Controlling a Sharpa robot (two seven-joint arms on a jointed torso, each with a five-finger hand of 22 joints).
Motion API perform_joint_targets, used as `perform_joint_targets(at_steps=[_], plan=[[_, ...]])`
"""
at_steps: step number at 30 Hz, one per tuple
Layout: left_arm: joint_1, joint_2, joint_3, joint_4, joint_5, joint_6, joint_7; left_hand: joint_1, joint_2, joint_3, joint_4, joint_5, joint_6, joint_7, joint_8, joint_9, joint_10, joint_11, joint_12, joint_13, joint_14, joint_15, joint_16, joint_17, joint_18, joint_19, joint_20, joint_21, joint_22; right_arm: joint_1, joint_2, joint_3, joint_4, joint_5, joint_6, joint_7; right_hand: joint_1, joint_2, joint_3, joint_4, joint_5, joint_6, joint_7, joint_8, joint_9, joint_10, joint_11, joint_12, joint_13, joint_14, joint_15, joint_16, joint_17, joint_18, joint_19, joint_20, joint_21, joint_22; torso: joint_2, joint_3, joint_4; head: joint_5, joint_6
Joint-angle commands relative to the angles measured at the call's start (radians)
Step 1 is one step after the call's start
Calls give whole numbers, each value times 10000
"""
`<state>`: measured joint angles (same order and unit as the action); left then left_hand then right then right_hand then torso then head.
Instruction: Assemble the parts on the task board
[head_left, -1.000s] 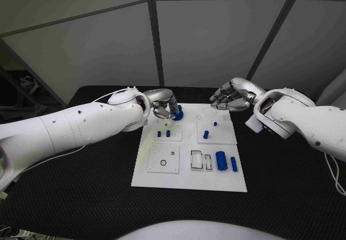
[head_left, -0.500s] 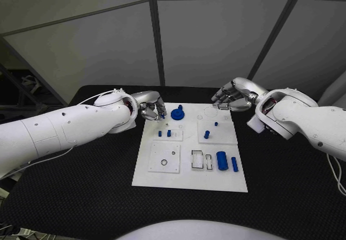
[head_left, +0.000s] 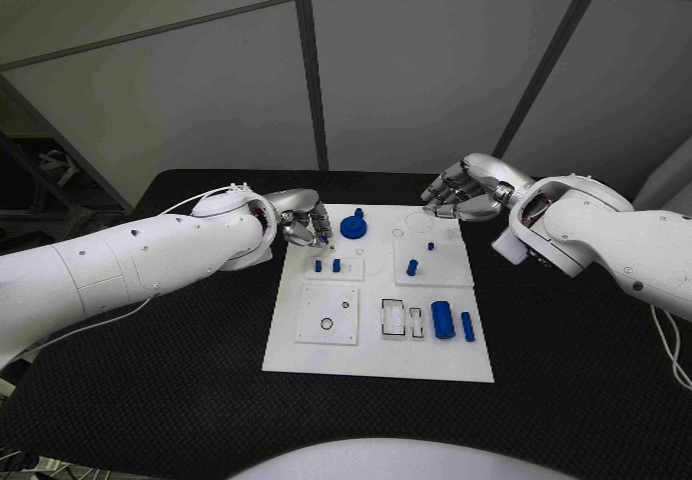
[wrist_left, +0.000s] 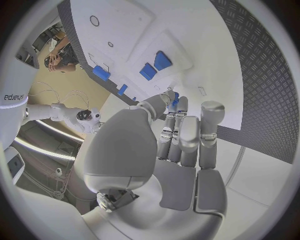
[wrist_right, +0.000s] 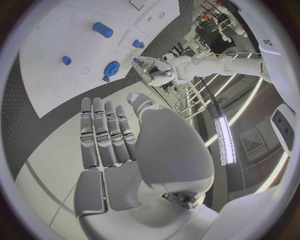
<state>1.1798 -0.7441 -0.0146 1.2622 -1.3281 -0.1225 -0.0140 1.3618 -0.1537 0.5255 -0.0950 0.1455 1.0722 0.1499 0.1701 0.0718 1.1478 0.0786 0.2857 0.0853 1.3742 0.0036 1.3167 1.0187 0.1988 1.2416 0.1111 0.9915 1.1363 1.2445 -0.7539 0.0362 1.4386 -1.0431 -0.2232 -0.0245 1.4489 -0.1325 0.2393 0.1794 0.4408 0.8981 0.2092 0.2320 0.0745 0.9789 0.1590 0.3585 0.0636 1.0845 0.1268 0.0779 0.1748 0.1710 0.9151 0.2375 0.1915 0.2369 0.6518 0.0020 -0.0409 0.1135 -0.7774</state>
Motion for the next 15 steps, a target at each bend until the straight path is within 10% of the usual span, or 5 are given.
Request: perform_joint_targets(at_steps=[1,15], plan=[[-33,76,8,-78,46,153,9,-64,14,-10,64,-50,80,-6,-43,12,68,9,-56,-8,63,13,35,-9,-635,40,-29,-10,0,17,16,5,19,-41,-86,79,86,-23,55,-24,60,-6,60,4,-17,1,-14,-35,-14,66,-6,-26,-9,105,90,0,-65,-9,-5,1,12,4,-21],[-86,394,10,-290,43,153,12,-57,24,-4,65,-51,88,-8,-46,13,79,4,-63,-6,71,10,46,11,-639,50,-31,5,15,17,13,5,28,-45,-81,77,86,-23,55,-24,60,-6,60,4,-17,1,-14,-35,-14,66,-6,-26,-9,105,90,0,-65,-9,-6,10,-2,-28,-15]])
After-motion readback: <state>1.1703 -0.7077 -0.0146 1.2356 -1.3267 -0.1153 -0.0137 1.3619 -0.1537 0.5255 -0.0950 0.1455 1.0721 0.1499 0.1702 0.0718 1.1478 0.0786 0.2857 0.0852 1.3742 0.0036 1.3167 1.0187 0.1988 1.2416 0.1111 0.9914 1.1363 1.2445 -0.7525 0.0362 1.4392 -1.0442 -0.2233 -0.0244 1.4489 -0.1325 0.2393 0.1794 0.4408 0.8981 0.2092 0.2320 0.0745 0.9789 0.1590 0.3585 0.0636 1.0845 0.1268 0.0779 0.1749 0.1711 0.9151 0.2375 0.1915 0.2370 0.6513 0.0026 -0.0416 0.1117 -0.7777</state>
